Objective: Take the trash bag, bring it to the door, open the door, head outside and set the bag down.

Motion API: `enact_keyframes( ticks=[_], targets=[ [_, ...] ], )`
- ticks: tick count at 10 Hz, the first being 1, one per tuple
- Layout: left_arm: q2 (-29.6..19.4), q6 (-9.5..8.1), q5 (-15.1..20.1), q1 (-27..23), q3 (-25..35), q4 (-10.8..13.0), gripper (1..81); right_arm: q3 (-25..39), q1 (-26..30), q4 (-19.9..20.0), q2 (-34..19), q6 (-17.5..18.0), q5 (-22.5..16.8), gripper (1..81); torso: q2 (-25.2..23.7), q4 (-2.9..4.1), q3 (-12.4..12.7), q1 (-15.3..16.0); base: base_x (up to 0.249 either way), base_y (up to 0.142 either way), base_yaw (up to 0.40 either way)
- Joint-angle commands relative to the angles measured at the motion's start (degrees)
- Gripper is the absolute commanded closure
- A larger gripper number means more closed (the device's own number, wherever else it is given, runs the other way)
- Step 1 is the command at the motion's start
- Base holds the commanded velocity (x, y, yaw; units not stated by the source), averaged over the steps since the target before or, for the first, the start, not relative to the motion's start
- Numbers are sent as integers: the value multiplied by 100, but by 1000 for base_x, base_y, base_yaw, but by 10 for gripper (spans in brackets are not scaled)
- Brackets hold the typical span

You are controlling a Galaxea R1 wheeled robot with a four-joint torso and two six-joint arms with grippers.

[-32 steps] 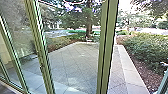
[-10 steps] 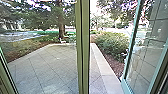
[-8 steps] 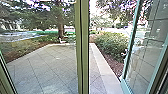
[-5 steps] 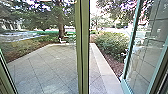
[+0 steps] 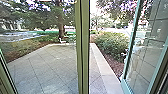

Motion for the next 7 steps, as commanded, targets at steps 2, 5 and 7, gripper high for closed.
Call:
enact_keyframes(
  ticks=[2, 5, 7],
  targets=[
    [7, 37, 281, -337, -7, 66, 811, 5, 314, -51, 53, -22, -277, 10, 0, 0, 0, 0, 0, 0, 0],
    [7, 37, 281, -346, -7, 66, 811, 5, 297, -51, 71, -22, -277, 10, 0, 0, 0, 0, 0, 0, 0],
    [16, 37, 281, -354, -7, 66, 811, 5, 297, -51, 71, -22, -277, 10, 0, 0, 0, 0, 0, 0, 0]
  ],
)
